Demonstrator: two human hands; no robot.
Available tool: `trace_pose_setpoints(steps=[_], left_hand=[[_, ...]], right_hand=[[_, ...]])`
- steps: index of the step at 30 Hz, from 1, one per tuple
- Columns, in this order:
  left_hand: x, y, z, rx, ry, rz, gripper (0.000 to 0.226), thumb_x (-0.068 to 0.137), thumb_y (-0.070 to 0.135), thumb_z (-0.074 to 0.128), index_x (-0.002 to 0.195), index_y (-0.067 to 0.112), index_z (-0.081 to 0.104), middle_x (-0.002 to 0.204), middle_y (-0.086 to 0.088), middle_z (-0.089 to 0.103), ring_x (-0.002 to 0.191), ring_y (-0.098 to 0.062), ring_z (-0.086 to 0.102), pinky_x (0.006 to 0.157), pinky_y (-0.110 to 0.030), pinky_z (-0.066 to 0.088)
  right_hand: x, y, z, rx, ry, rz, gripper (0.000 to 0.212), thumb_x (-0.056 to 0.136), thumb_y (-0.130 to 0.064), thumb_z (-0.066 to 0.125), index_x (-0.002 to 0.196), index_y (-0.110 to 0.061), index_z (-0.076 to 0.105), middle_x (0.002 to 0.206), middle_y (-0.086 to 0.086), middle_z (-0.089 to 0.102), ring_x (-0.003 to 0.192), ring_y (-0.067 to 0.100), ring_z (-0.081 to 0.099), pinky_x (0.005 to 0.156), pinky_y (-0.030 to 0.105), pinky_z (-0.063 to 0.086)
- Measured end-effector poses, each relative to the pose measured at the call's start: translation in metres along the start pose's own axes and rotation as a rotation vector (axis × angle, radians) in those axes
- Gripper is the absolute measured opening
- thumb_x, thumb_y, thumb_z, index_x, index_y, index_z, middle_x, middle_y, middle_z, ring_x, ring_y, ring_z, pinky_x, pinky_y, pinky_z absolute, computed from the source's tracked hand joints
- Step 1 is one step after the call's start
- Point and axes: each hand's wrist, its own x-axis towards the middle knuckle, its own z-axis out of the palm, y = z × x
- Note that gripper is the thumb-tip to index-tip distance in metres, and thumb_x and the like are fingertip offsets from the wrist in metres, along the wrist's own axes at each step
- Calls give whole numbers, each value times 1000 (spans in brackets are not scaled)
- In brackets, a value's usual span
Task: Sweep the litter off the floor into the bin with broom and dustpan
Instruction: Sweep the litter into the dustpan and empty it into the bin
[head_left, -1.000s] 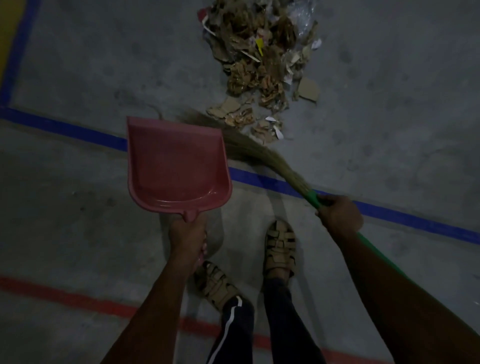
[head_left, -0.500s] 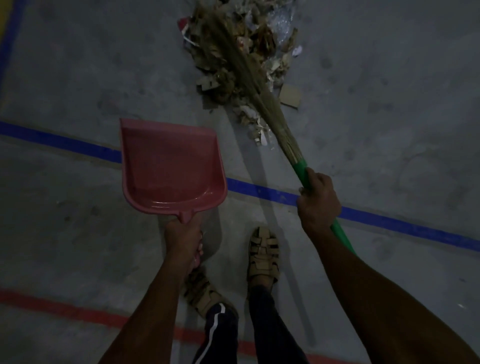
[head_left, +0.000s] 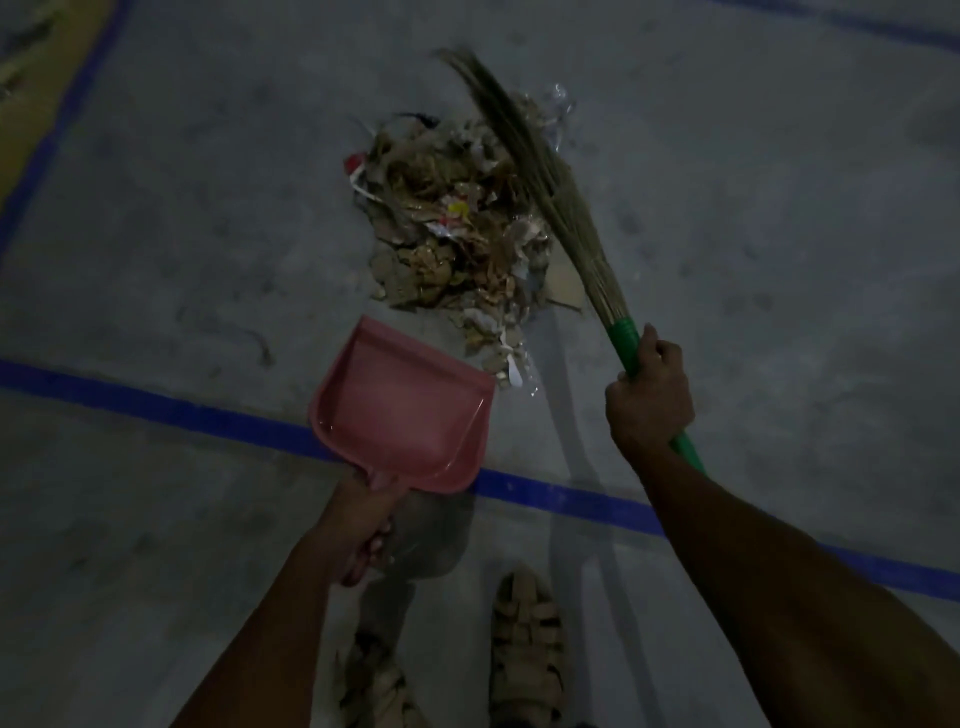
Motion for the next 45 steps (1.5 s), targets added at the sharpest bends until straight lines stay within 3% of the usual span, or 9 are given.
trace_pose_setpoints(steps=[11, 17, 20, 30, 35, 42, 45], left_hand=[[139, -4, -16, 90, -52, -24, 30, 93, 20, 60, 67, 13, 47, 45, 2, 33, 32, -10, 23, 42, -15, 23], [186, 2, -37, 204, -118, -35, 29, 96, 25, 57, 70, 15, 47, 45, 3, 30, 32, -9, 22, 38, -14, 21], [212, 17, -48, 260, -132, -40, 35, 99, 31, 55, 69, 16, 47, 47, 4, 29, 32, -7, 20, 37, -13, 20], [252, 93, -59, 394, -233, 23, 36, 101, 31, 51, 68, 18, 46, 53, 3, 32, 38, -9, 24, 37, -18, 22], [259, 110, -61, 457, -239, 59, 33, 98, 29, 56, 68, 19, 50, 55, 4, 37, 42, -9, 26, 39, -20, 23], [248, 106, -55, 503, -189, 177, 19, 95, 23, 57, 78, 17, 53, 55, 3, 42, 45, -8, 27, 43, -22, 22], [251, 101, -54, 505, -160, 222, 16, 96, 23, 59, 83, 15, 54, 54, 2, 45, 45, -9, 30, 42, -22, 25]], right_hand=[[60, -60, 129, 66, 38, 159, 68, 84, -11, 67, 146, -19, 41, 137, 7, 39, 104, 32, 53, 76, 42, 47], [61, -39, 193, 16, 1, 152, 58, 83, -13, 68, 138, -15, 50, 135, 7, 41, 99, 36, 55, 75, 43, 48], [73, -20, 211, -30, -8, 131, 64, 82, -14, 70, 140, -11, 44, 133, 9, 39, 97, 37, 56, 75, 46, 50], [106, -41, 231, -13, 56, 62, 58, 87, -12, 68, 139, -13, 42, 132, 9, 46, 102, 35, 55, 80, 47, 51], [111, -37, 228, -24, 75, -4, 46, 95, -29, 62, 135, -10, 47, 124, 10, 50, 100, 34, 58, 78, 44, 51], [112, -7, 200, -73, -60, -173, 36, 90, -39, 67, 118, -18, 58, 118, 8, 53, 93, 31, 59, 72, 37, 48], [100, 0, 196, -60, -141, -248, 40, 87, -38, 68, 122, -21, 61, 116, 9, 53, 96, 29, 56, 73, 35, 45]])
